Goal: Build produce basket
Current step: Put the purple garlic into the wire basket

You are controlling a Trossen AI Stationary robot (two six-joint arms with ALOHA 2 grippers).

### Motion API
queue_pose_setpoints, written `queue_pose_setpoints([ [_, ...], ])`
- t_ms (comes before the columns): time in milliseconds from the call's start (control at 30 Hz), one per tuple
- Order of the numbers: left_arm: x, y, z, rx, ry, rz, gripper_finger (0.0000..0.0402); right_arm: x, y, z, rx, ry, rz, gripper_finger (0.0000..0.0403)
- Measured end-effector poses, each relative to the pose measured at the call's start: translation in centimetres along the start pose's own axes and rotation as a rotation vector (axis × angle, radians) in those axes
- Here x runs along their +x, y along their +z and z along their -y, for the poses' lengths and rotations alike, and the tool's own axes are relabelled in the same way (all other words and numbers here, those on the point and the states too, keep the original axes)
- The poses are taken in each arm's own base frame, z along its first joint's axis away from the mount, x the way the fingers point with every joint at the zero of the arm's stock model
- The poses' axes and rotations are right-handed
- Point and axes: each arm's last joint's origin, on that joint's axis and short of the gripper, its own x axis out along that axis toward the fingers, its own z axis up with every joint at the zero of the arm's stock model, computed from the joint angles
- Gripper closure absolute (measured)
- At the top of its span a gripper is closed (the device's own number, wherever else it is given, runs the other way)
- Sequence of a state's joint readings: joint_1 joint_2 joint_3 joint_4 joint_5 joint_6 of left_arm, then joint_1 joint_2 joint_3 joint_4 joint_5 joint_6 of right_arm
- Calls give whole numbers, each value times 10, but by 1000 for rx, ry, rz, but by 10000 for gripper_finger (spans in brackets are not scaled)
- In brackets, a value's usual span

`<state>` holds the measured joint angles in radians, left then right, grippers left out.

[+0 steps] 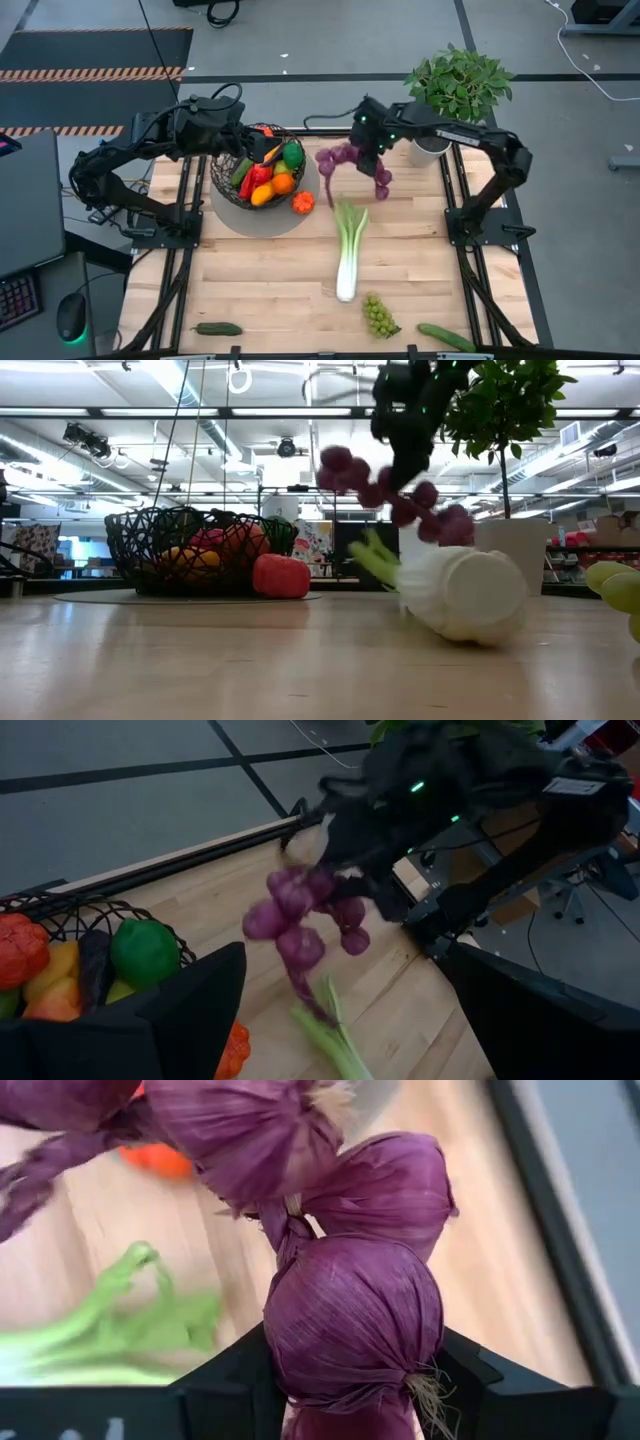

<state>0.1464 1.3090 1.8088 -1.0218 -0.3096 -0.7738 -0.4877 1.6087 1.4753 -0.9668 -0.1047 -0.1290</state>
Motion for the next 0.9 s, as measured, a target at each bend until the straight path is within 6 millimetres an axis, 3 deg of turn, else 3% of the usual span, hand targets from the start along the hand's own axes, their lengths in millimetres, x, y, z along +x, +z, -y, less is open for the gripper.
queue_pose_setpoints([
  [167, 0, 0, 0, 0, 0, 0, 45, -24, 11, -3, 116, -3, 180, 228],
  [333, 0, 0, 0, -1, -2, 2, 45, -29, 29, -12, 254, 32, 359, 228],
  [567, 0, 3, 3, -38, -26, 26, 45, -4, 56, -32, 308, 117, 501, 227],
  [733, -1, 3, 7, -43, -61, 40, 45, 18, 68, -35, 391, 162, 547, 227],
  [900, -1, 3, 7, -37, -72, 31, 45, 24, 86, -33, 416, 173, 584, 227],
])
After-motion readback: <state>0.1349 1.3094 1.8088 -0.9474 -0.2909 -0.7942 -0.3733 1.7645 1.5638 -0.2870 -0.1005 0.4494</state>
